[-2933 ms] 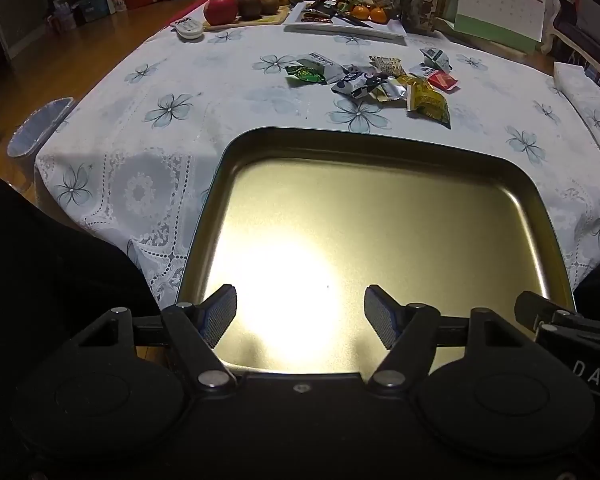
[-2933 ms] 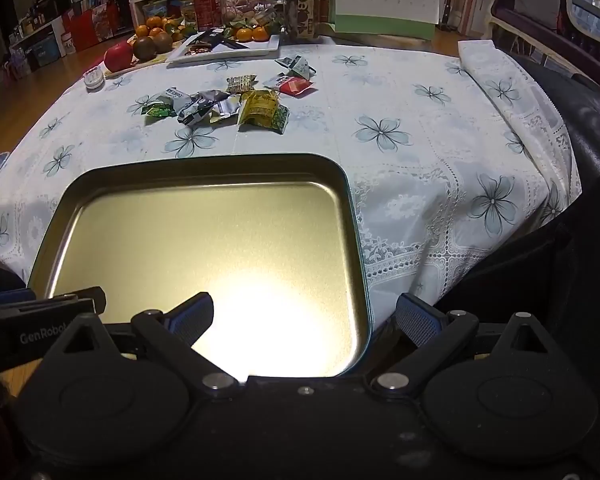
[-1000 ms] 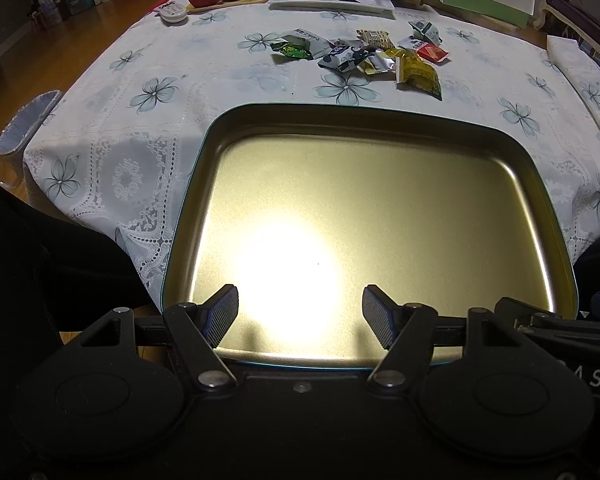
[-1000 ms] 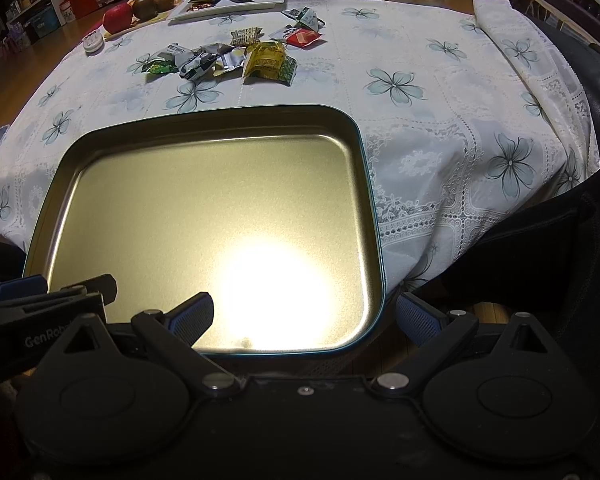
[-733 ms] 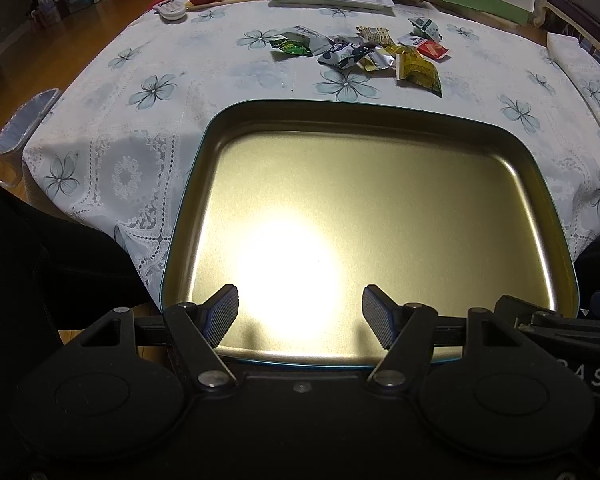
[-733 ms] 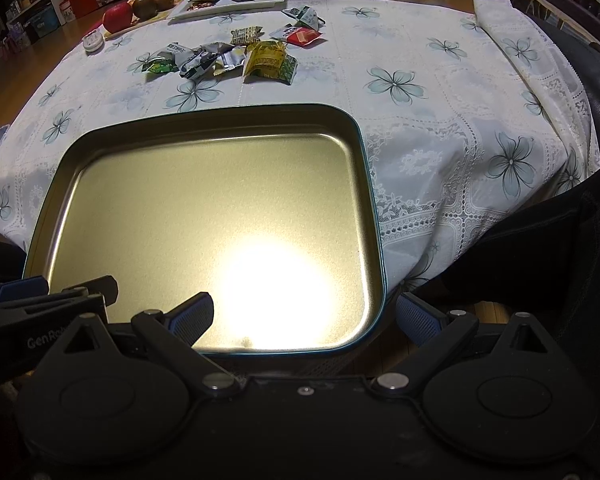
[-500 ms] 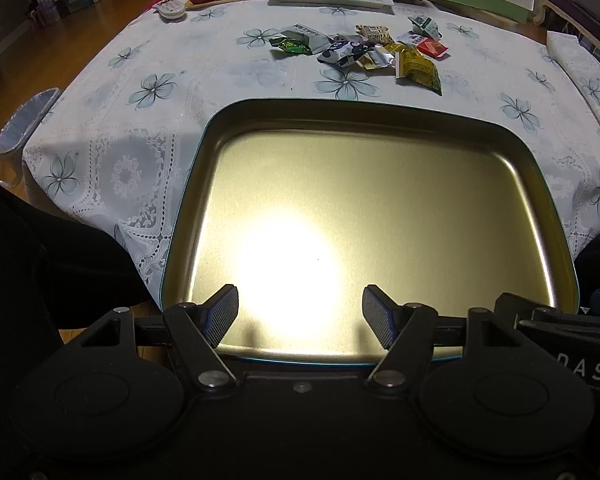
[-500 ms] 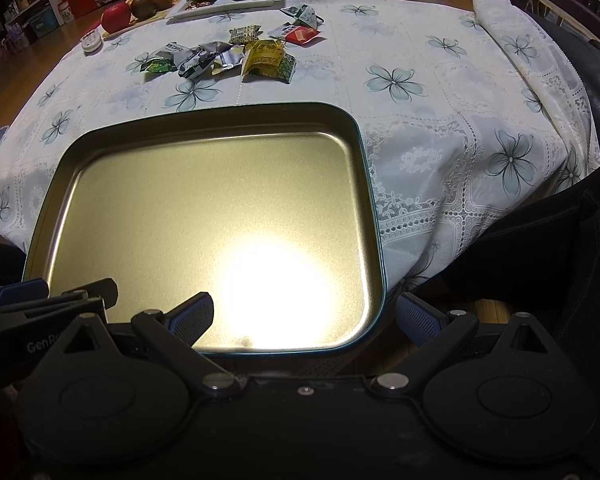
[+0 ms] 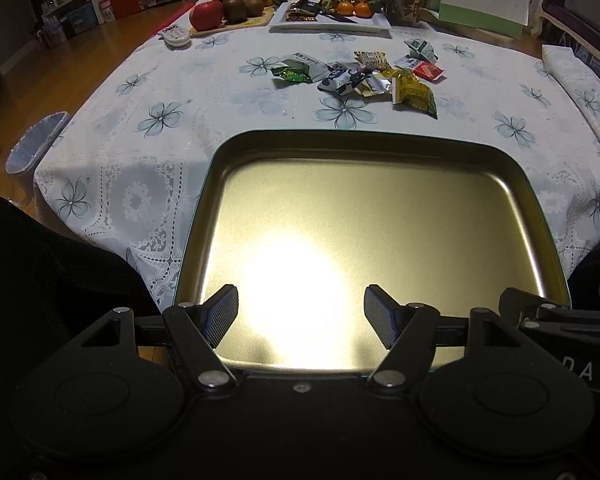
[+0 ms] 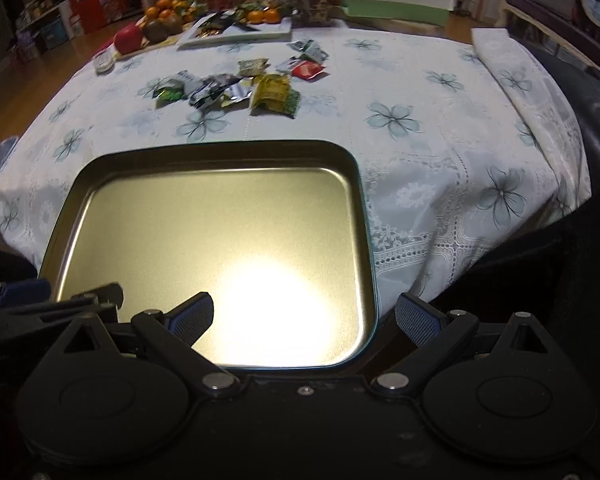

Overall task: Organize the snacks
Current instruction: 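Move both tools forward over the snack pile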

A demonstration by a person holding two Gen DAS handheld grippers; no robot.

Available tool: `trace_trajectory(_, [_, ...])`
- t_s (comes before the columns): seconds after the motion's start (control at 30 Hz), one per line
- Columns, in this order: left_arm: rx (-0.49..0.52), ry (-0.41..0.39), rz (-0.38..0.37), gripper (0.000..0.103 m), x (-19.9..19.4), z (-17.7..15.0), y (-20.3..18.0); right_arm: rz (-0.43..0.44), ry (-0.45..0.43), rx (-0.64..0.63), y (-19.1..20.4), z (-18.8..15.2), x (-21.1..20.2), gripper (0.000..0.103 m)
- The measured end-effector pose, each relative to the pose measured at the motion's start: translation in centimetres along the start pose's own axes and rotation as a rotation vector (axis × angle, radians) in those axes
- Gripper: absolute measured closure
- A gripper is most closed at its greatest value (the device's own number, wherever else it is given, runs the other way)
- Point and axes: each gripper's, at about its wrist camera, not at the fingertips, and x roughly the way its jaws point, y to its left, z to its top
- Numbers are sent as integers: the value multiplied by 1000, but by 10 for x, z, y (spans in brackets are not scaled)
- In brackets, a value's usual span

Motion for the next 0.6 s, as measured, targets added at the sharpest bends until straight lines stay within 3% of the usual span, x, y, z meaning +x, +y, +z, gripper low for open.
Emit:
trace_trajectory(0.2, [-17, -14, 6, 31, -1, 14, 5, 38, 15, 29, 0, 19, 3, 1])
trace_trajectory(0.4, [-33, -14, -8, 31, 3, 47, 14, 54, 47, -20, 6, 62, 15, 1])
trace_trajectory(0.6, [-44, 9, -13, 31, 19, 95, 26, 33, -21, -44, 6, 112, 26, 2])
